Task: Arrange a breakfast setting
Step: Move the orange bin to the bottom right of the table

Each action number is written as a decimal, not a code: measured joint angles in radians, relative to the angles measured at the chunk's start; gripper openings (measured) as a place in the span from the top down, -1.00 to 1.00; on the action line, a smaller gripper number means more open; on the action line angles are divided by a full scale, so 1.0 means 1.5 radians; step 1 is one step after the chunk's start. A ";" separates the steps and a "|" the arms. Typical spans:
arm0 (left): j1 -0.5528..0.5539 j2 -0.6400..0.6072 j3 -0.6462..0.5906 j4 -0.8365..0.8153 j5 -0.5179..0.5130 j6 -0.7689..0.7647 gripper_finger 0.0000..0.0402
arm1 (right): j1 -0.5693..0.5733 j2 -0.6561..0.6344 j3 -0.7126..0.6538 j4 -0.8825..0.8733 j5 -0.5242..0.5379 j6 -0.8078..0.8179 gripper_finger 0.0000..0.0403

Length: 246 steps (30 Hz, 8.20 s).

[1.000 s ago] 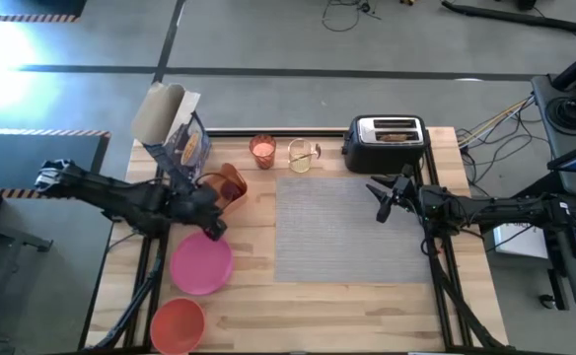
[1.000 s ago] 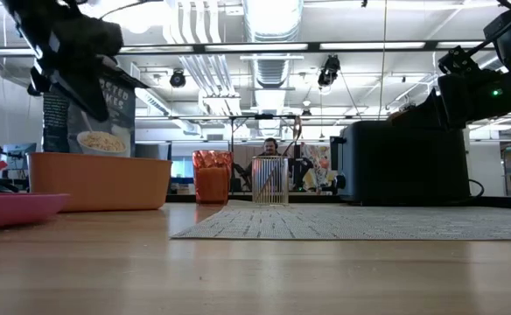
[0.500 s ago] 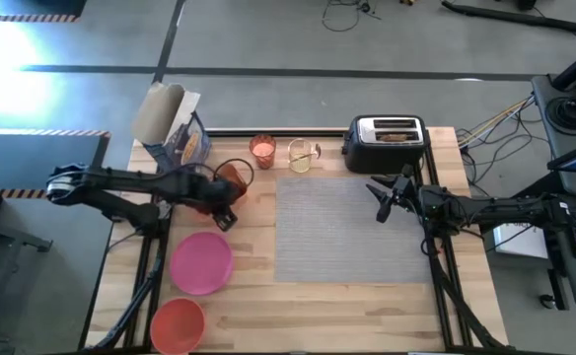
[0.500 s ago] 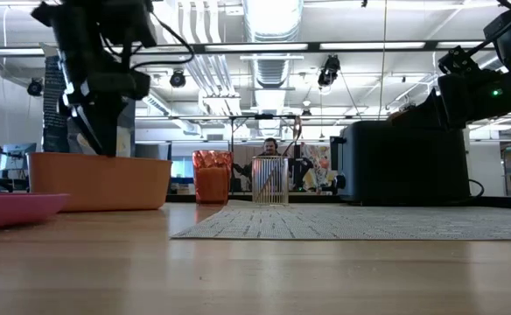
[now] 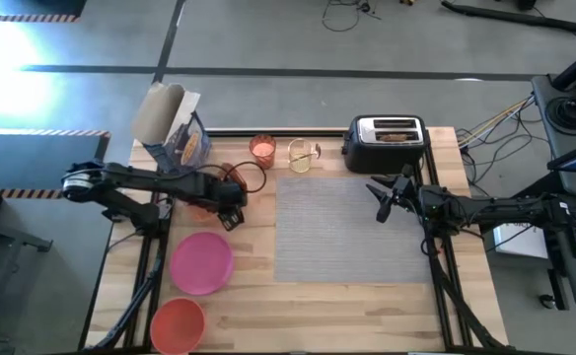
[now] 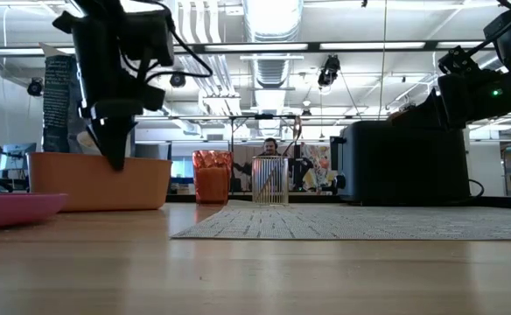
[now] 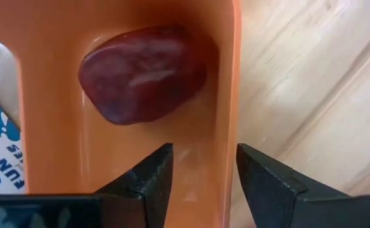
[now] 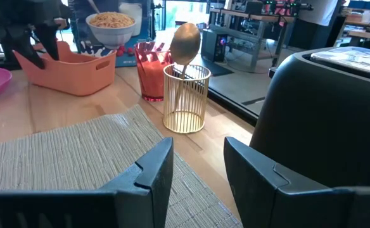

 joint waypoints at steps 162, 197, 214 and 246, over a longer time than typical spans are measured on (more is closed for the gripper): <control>-0.352 0.399 0.734 -0.454 -0.215 -0.111 0.29 | 0.114 0.680 0.623 -0.568 -0.243 -0.445 0.25; -0.354 0.382 0.699 -0.453 -0.326 -0.110 0.29 | 0.305 0.588 0.698 -0.786 -0.316 0.066 0.96; -0.355 0.383 0.699 -0.454 -0.377 -0.038 0.29 | 0.637 0.677 0.712 -0.774 -0.314 0.630 0.96; -0.357 0.383 0.699 -0.448 -0.414 -0.022 0.29 | 0.851 0.932 0.952 -0.761 -0.413 0.864 0.95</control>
